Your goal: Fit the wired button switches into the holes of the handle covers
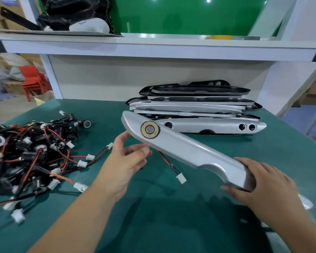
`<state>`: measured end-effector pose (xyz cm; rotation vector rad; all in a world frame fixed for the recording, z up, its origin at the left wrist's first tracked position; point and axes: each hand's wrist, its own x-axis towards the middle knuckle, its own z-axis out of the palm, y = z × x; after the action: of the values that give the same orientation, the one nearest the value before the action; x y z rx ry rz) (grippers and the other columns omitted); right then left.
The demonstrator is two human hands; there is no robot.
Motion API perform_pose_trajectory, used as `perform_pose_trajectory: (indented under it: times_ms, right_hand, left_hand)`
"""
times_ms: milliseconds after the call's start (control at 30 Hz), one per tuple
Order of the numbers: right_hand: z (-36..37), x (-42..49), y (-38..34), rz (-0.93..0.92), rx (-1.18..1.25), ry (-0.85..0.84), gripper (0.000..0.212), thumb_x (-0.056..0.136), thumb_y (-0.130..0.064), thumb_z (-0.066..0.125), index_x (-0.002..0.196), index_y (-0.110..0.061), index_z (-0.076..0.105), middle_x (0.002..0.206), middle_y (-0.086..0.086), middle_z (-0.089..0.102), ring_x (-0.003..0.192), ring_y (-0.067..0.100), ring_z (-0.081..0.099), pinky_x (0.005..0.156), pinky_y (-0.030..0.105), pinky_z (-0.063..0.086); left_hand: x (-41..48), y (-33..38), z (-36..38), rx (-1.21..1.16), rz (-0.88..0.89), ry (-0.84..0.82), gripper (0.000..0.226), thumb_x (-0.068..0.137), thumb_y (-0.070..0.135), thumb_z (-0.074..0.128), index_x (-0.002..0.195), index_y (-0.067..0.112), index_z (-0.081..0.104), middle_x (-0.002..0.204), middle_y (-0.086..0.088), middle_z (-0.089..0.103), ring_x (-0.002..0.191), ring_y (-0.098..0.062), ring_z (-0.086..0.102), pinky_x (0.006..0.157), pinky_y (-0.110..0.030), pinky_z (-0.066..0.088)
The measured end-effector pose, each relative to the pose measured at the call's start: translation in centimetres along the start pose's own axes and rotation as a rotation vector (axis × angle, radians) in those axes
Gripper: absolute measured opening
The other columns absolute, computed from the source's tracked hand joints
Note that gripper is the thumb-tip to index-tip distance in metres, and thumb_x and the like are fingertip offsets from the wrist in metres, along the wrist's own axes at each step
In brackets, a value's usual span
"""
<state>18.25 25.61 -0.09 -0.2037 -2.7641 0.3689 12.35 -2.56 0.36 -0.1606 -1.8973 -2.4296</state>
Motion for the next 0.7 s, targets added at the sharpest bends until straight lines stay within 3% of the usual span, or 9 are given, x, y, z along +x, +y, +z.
perform_pose_trajectory:
  times_ms: [100, 167, 233, 300, 367, 500, 600, 700]
  right_hand:
    - [0.3, -0.3, -0.2, -0.047, -0.016, 0.081, 0.072, 0.055, -0.073, 0.063, 0.113, -0.032, 0.062, 0.090, -0.009, 0.060, 0.092, 0.026, 0.058, 0.093, 0.049, 0.039]
    - [0.4, -0.4, -0.3, -0.025, -0.011, 0.063, 0.070, 0.055, -0.070, 0.066, 0.114, -0.033, 0.061, 0.094, -0.007, 0.062, 0.094, 0.026, 0.058, 0.093, 0.048, 0.038]
    - [0.5, -0.4, -0.3, -0.004, -0.013, 0.035, 0.071, 0.056, -0.070, 0.067, 0.116, -0.034, 0.060, 0.097, -0.007, 0.062, 0.097, 0.025, 0.057, 0.094, 0.047, 0.037]
    - [0.5, -0.3, -0.1, -0.001, -0.029, 0.030, 0.074, 0.056, -0.073, 0.063, 0.118, -0.034, 0.059, 0.098, -0.006, 0.062, 0.099, 0.025, 0.056, 0.096, 0.047, 0.036]
    - [0.4, -0.4, -0.2, 0.000, -0.048, 0.031, 0.079, 0.055, -0.079, 0.052, 0.119, -0.034, 0.059, 0.099, -0.006, 0.062, 0.100, 0.025, 0.056, 0.097, 0.047, 0.036]
    - [0.3, -0.4, -0.3, -0.005, -0.093, 0.021, 0.087, 0.054, -0.084, 0.037, 0.123, -0.035, 0.056, 0.103, -0.006, 0.062, 0.104, 0.024, 0.055, 0.102, 0.049, 0.032]
    - [0.2, -0.4, -0.6, -0.006, -0.116, -0.044, 0.096, 0.054, -0.094, 0.031, 0.131, -0.039, 0.048, 0.113, -0.008, 0.057, 0.113, 0.022, 0.049, 0.106, 0.050, 0.027]
    - [0.4, -0.7, -1.5, -0.073, -0.028, -0.097, 0.103, 0.048, -0.093, 0.024, 0.139, -0.046, 0.033, 0.124, -0.010, 0.048, 0.121, 0.021, 0.042, 0.111, 0.050, 0.020]
  left_hand:
    - [-0.1, 0.4, 0.2, -0.111, 0.010, -0.019, 0.041, 0.063, 0.003, 0.060, 0.098, 0.024, 0.056, 0.089, 0.007, 0.065, 0.090, -0.013, 0.064, 0.087, -0.036, 0.051]
    - [-0.3, 0.9, -0.1, -0.163, 0.006, -0.120, 0.039, 0.062, 0.002, 0.048, 0.095, 0.022, 0.053, 0.081, 0.010, 0.064, 0.082, -0.007, 0.064, 0.091, -0.040, 0.049]
    - [-0.6, 1.3, -0.3, -0.164, -0.022, -0.215, 0.037, 0.063, 0.006, 0.048, 0.095, 0.023, 0.053, 0.080, 0.010, 0.063, 0.080, -0.006, 0.063, 0.091, -0.041, 0.048]
    - [-0.7, 1.5, -0.2, -0.131, -0.042, -0.203, 0.030, 0.070, 0.014, 0.062, 0.098, 0.024, 0.055, 0.090, 0.010, 0.066, 0.088, -0.006, 0.062, 0.087, -0.038, 0.049]
    - [-0.5, 1.4, -0.1, -0.105, -0.027, -0.091, 0.028, 0.072, 0.020, 0.072, 0.095, 0.023, 0.057, 0.093, 0.012, 0.070, 0.089, -0.004, 0.063, 0.081, -0.031, 0.047]
    - [-0.1, 1.3, 0.1, -0.122, 0.033, 0.082, 0.014, 0.088, 0.008, 0.058, 0.091, 0.022, 0.059, 0.085, 0.011, 0.072, 0.075, -0.001, 0.066, 0.071, -0.023, 0.048]
    - [0.0, 1.5, -0.1, -0.148, 0.085, 0.122, 0.016, 0.088, 0.003, 0.056, 0.091, 0.018, 0.061, 0.078, 0.010, 0.073, 0.069, -0.001, 0.066, 0.062, -0.015, 0.052]
    - [-0.2, 1.6, 0.2, -0.158, 0.107, 0.116, 0.015, 0.086, 0.003, 0.057, 0.090, 0.017, 0.062, 0.078, 0.009, 0.073, 0.070, -0.002, 0.066, 0.063, -0.015, 0.052]
